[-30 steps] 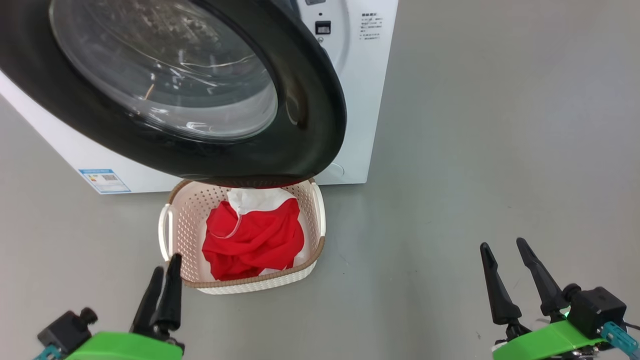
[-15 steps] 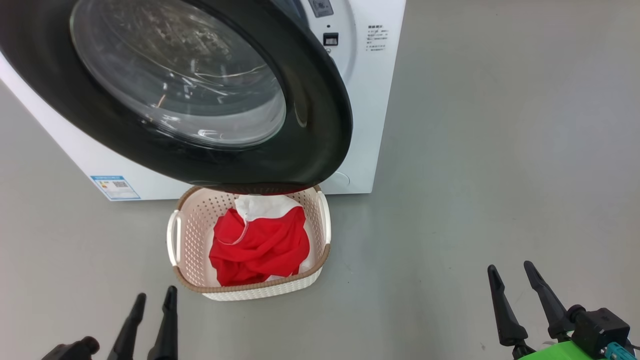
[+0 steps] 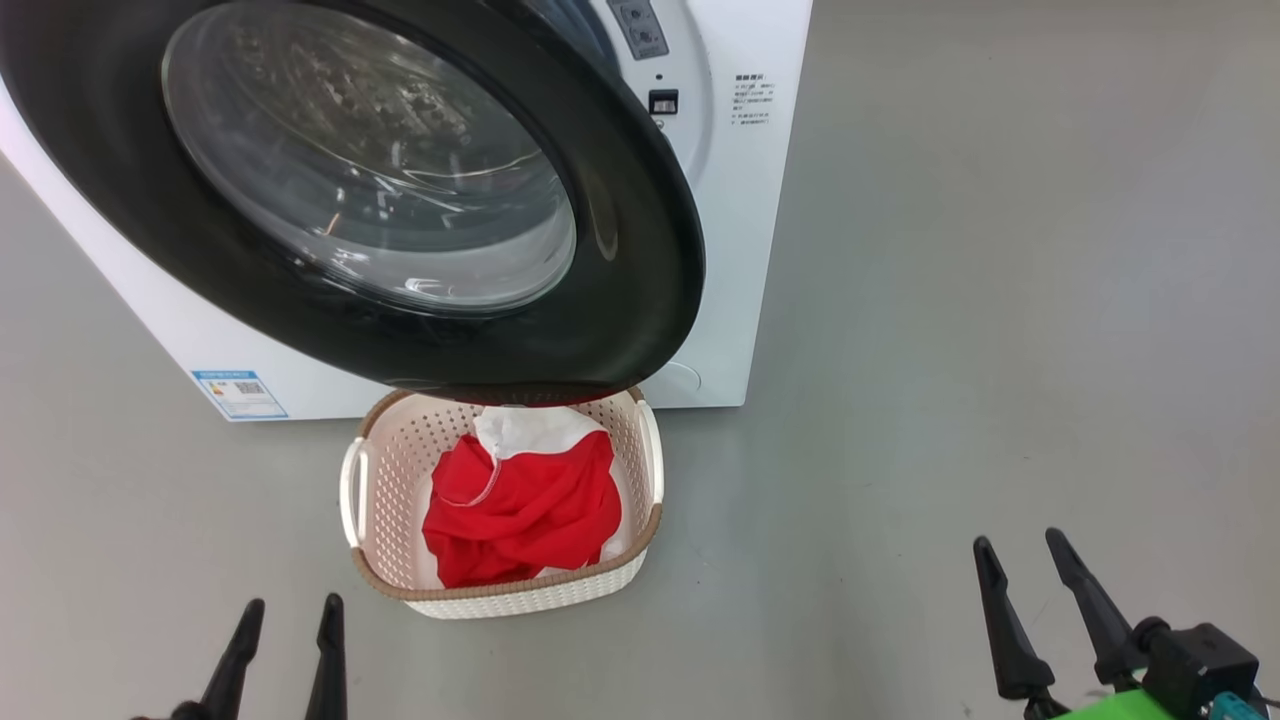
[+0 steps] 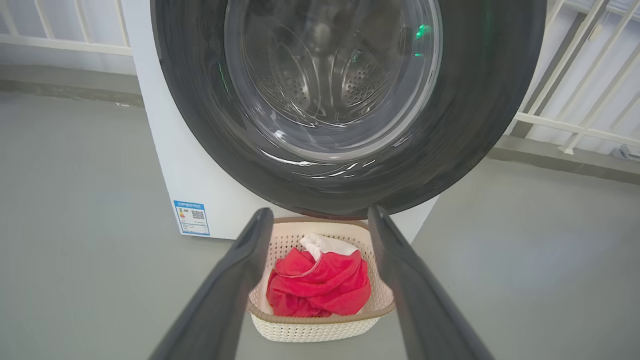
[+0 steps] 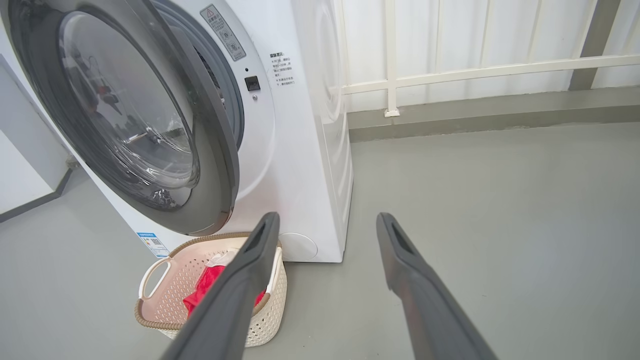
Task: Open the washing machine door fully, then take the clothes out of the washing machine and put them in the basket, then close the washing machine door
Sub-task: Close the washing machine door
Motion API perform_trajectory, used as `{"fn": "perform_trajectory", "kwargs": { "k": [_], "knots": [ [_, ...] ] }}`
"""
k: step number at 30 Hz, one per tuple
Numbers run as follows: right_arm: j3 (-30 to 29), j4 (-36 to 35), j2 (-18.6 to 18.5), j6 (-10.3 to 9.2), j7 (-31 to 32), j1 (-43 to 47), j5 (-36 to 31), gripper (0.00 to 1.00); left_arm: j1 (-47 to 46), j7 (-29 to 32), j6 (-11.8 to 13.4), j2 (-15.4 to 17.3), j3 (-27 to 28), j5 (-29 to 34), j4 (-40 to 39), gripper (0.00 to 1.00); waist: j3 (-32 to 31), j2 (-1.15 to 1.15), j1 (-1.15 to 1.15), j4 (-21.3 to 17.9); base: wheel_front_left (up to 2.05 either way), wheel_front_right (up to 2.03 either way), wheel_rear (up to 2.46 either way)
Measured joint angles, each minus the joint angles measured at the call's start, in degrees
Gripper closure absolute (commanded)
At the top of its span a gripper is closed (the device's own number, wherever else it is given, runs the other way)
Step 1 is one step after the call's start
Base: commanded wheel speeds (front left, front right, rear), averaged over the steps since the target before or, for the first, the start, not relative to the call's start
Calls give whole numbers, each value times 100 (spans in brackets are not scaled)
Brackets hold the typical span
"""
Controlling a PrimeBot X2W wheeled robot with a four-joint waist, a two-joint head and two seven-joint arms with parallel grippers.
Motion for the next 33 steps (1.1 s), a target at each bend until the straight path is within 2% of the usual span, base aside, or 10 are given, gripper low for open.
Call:
{"fn": "perform_trajectory", "kwargs": {
  "k": [2,7,24,25,27,28,33],
  "knots": [
    [1,-15,1,0,0,80,0,0,48,1,0,-18,33,368,-51,0,-2,0,0,-2,0,0,0],
    [7,-22,2,0,0,89,1,0,131,0,0,-141,157,740,-189,0,15,0,0,-13,0,0,0],
    [14,-33,2,0,0,82,24,0,132,0,0,-167,154,854,-192,0,112,0,0,-1,0,0,0],
    [16,-35,2,0,0,82,38,17,132,0,0,-168,153,845,-192,0,113,0,0,3,0,0,0],
    [30,-41,2,0,0,80,40,86,130,0,0,-168,140,840,-192,0,114,0,0,15,0,0,0],
    [43,-41,2,0,0,79,41,100,129,0,0,-168,129,832,-191,0,116,0,0,25,0,0,0],
    [243,38,2,0,0,-30,98,100,112,0,0,-168,-91,650,-162,0,145,0,0,159,0,0,0]
  ]
}}
